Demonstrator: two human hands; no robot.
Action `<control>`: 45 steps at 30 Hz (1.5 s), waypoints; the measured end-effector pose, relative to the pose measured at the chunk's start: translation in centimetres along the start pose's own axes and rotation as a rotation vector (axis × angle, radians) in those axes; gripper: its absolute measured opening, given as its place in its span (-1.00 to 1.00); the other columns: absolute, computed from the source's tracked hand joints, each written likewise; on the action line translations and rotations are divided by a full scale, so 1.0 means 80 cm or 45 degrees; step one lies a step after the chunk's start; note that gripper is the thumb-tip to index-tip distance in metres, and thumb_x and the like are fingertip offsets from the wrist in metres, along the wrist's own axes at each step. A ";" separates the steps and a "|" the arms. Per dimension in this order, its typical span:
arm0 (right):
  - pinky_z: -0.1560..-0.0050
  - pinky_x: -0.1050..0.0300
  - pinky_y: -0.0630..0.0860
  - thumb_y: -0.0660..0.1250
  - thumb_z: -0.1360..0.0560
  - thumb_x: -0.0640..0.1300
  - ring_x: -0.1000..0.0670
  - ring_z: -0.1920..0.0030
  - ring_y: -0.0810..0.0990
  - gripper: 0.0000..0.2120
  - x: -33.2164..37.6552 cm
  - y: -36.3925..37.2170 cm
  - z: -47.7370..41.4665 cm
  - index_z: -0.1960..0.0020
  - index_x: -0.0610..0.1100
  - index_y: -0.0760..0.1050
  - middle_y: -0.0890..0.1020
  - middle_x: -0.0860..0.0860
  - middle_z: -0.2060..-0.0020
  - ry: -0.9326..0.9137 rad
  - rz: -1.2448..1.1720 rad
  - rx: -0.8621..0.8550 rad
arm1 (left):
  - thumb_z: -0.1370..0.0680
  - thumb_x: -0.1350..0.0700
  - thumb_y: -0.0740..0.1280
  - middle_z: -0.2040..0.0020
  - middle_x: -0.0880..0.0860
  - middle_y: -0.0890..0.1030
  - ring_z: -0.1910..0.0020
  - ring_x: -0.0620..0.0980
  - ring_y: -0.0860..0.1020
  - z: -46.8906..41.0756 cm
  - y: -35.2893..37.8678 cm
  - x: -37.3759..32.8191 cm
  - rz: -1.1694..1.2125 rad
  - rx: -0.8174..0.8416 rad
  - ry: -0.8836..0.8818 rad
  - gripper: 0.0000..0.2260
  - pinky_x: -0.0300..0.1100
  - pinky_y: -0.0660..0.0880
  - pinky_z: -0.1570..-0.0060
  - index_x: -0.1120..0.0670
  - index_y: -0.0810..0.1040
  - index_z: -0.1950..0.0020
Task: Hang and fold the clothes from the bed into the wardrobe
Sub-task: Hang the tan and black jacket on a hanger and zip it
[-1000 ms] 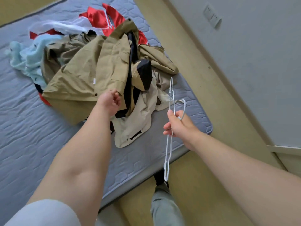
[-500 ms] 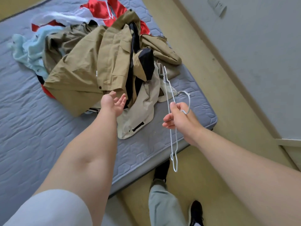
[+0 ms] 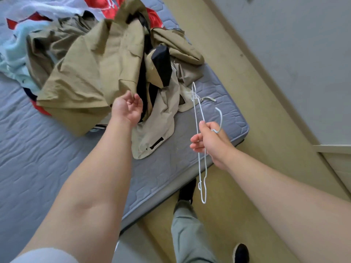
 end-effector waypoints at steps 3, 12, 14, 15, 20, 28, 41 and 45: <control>0.38 0.16 0.49 0.10 -0.66 0.10 0.00 0.35 0.64 -0.75 0.008 0.005 0.020 -0.05 -0.08 0.36 0.66 -0.05 0.29 0.036 0.048 0.025 | -0.63 0.27 0.14 0.26 0.07 0.37 0.43 -0.06 0.35 0.051 -0.013 0.011 -0.111 -0.002 -0.103 -0.89 -0.24 0.39 0.30 0.15 0.36 0.09; 0.34 0.14 0.48 0.03 -0.67 0.12 -0.17 -0.08 0.63 -0.73 0.043 0.010 0.060 -0.11 -0.05 0.34 0.58 -0.12 -0.09 0.042 0.117 0.010 | -0.42 0.30 0.17 0.32 0.10 0.29 0.53 -0.06 0.13 0.225 0.012 0.038 -1.094 0.365 0.080 -0.91 -0.23 0.15 0.43 0.17 0.40 0.13; 0.30 0.10 0.49 0.03 -0.66 0.14 -0.18 -0.11 0.56 -0.72 0.051 0.008 0.060 -0.07 -0.05 0.34 0.52 -0.11 -0.13 0.003 0.148 0.000 | -0.31 0.26 0.20 0.33 0.08 0.24 0.51 -0.04 0.12 0.258 0.013 0.045 -1.212 0.423 0.138 -0.91 -0.22 0.15 0.39 0.18 0.41 0.20; 0.31 0.09 0.49 0.04 -0.65 0.16 -0.16 -0.08 0.55 -0.69 0.055 0.006 0.061 -0.05 -0.07 0.36 0.51 -0.10 -0.11 -0.014 0.150 -0.010 | -0.28 0.25 0.21 0.36 0.06 0.21 0.49 -0.04 0.12 0.276 0.013 0.050 -1.268 0.455 0.162 -0.97 -0.23 0.15 0.39 0.16 0.38 0.31; 0.17 -0.09 0.67 0.34 -0.53 0.08 -0.11 0.10 0.69 -0.65 0.051 0.002 0.077 -0.13 -0.18 0.54 0.69 -0.12 0.03 0.065 -0.175 0.099 | -0.24 0.20 0.26 0.48 0.00 0.18 0.46 -0.03 0.14 0.373 0.002 0.106 -1.598 0.785 0.139 -0.78 -0.23 0.16 0.44 0.04 0.24 0.52; 0.48 0.24 0.34 0.27 -0.28 -0.41 0.08 0.44 0.38 -0.71 0.063 -0.059 0.137 0.24 -0.07 0.25 0.34 -0.01 0.35 -0.150 -0.057 0.048 | -0.49 0.07 0.39 0.15 -0.01 0.73 0.29 -0.05 0.64 0.433 -0.028 0.116 -2.270 0.719 -0.187 -0.87 -0.25 0.57 0.22 0.04 0.74 0.12; 0.47 0.41 0.30 0.36 -0.33 -0.28 0.06 0.31 0.34 -0.71 0.118 -0.163 0.246 0.08 -0.06 0.30 0.38 0.04 0.26 -0.566 0.505 0.240 | -0.44 0.21 0.48 -0.02 0.22 0.67 0.05 0.20 0.67 0.357 0.070 0.164 -1.414 0.057 0.084 -0.63 0.20 0.62 0.00 0.19 0.57 -0.24; 0.31 0.15 0.35 0.34 -0.33 -0.13 -0.05 0.25 0.39 -0.80 0.123 -0.226 0.241 0.14 -0.06 0.33 0.41 -0.03 0.23 -0.371 0.364 -0.035 | -0.42 0.31 0.35 -0.14 0.10 0.64 -0.02 0.11 0.62 0.395 0.110 0.150 -1.104 0.154 0.330 -0.56 0.00 0.62 0.03 -0.12 0.65 -0.17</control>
Point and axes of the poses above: each hand's wrist, its own z-axis away from the middle knuckle, its own y-axis out of the palm, x = y × z, the point moved 10 cm from there along -z, towards the middle knuckle
